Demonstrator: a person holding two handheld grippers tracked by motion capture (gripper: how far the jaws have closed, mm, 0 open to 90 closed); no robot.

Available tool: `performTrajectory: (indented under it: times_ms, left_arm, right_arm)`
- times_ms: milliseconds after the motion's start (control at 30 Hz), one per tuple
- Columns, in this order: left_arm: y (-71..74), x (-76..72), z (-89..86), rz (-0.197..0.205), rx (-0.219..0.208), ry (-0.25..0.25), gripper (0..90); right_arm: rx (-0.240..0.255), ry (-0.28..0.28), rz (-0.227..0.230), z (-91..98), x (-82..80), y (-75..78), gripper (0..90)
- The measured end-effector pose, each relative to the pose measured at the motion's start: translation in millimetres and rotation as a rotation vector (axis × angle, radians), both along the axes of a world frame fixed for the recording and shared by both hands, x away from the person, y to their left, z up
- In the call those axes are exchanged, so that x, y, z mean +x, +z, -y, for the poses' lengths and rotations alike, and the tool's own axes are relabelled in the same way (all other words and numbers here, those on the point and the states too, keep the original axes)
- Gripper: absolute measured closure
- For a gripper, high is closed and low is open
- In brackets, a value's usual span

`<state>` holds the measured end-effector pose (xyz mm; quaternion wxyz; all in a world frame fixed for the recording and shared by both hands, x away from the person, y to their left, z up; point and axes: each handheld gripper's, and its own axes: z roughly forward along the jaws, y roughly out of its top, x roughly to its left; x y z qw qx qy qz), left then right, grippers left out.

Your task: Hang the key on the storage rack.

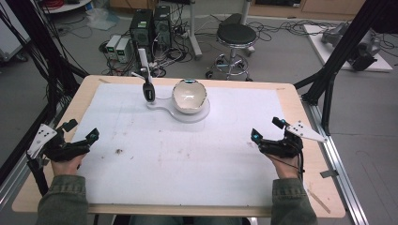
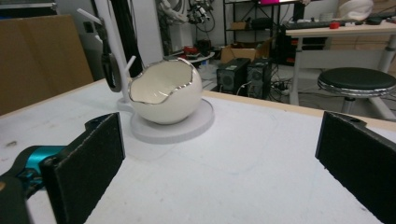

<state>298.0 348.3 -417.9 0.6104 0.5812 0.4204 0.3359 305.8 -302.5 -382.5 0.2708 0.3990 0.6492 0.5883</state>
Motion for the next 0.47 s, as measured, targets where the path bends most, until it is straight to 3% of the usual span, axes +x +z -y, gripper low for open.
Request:
performTrajectory:
  times_ms: [233, 267, 467]
  left_arm:
    - [-0.8, -0.1, 0.1, -0.003, 0.004, 0.001, 1.7]
    - [-0.8, 0.1, 0.1, -0.002, 0.005, 0.002, 1.7]
    - [-0.9, 0.4, 0.8, -0.002, 0.003, 0.003, 1.7]
  right_arm:
    - [0.016, -0.061, -0.024, 13.3, -7.8, -24.3, 0.5]
    - [0.013, -0.065, -0.036, 14.0, -7.6, -24.5, 0.5]
    - [0.031, -0.064, 0.003, 16.3, -10.8, -20.3, 0.5]
